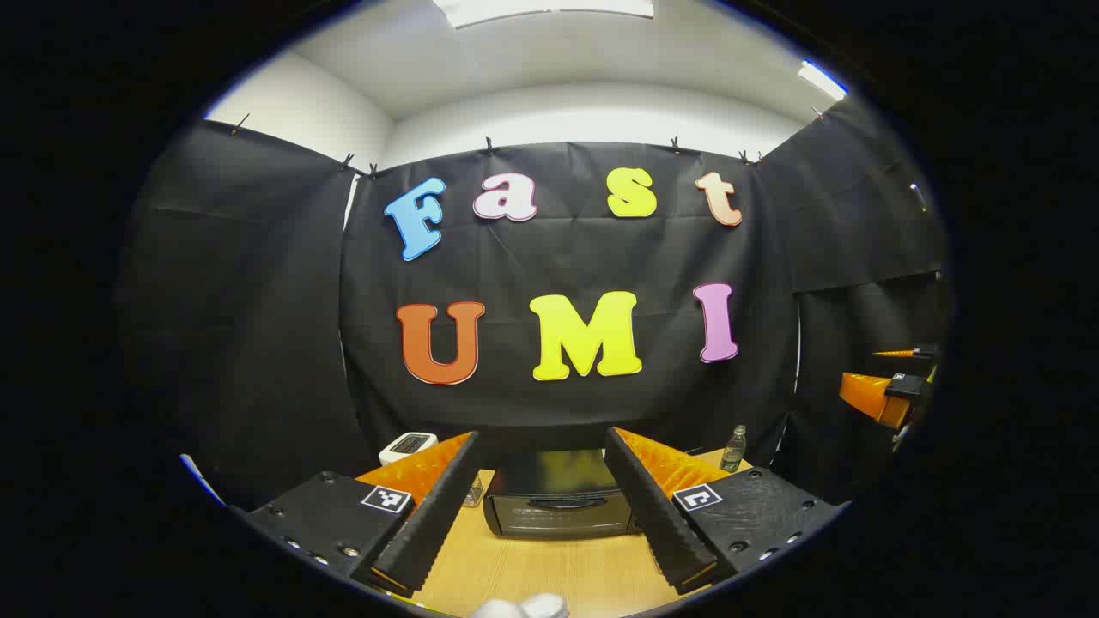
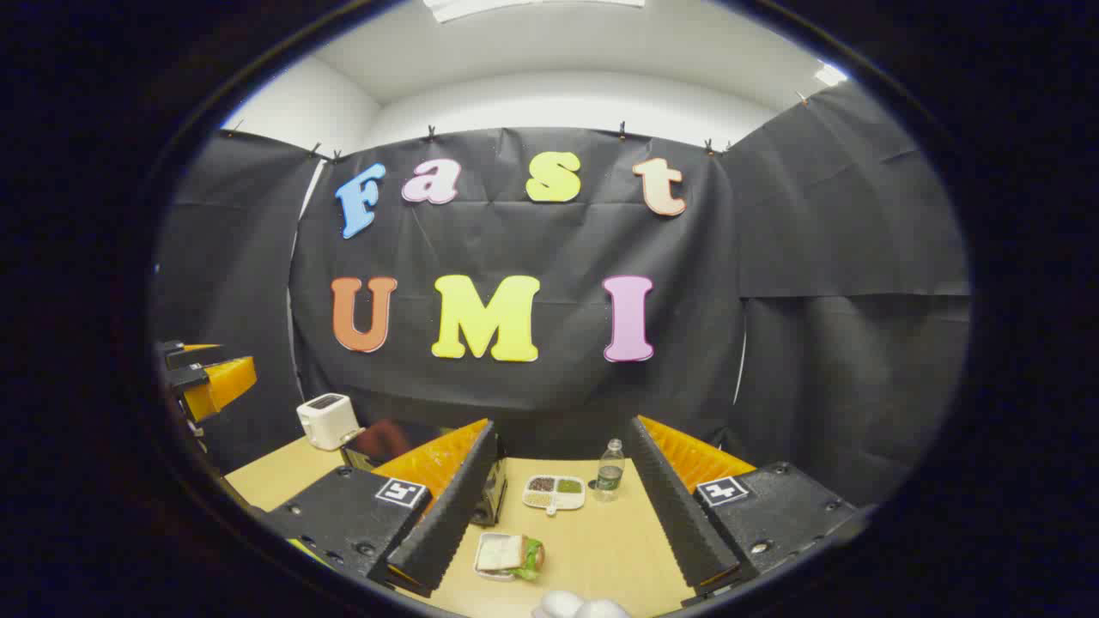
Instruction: Open the electric oven with the left hand, put the food in, and close the electric oven.
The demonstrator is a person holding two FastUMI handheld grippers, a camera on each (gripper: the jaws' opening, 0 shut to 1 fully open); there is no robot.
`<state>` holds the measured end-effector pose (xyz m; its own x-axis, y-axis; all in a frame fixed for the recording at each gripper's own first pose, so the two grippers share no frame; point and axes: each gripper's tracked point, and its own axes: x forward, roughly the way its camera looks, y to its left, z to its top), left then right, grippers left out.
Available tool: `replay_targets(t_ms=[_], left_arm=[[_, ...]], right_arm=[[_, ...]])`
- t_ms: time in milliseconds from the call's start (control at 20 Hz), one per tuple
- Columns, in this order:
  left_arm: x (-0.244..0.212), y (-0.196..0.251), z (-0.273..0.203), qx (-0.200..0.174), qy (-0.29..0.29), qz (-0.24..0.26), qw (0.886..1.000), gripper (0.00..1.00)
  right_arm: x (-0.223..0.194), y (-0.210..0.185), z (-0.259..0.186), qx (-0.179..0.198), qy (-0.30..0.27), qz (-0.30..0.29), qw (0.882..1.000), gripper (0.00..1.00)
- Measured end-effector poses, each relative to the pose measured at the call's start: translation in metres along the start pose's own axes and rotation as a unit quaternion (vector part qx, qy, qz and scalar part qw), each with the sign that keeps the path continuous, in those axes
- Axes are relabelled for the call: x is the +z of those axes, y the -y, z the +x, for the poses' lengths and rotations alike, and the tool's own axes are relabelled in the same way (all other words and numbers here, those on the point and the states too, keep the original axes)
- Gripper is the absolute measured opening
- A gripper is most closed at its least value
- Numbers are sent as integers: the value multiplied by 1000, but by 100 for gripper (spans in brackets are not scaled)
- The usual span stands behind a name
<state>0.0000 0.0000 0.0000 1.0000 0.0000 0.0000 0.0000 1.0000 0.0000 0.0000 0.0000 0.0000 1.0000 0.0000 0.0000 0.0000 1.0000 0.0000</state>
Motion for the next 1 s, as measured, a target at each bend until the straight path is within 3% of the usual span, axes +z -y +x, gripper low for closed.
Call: replay_targets(t_ms=[50, 600, 1000], left_arm=[[0, 0, 0, 1, -1, 0, 1000, 95], [-1, -2, 12, 3, 3, 6, 1000, 95], [-40, 2, 41, 5, -21, 11, 1000, 95]], right_arm=[[2, -1, 1, 0, 1, 0, 1000, 90], [1, -3, 8, 2, 3, -7, 1000, 90], [0, 2, 19, 3, 8, -6, 1000, 90]])
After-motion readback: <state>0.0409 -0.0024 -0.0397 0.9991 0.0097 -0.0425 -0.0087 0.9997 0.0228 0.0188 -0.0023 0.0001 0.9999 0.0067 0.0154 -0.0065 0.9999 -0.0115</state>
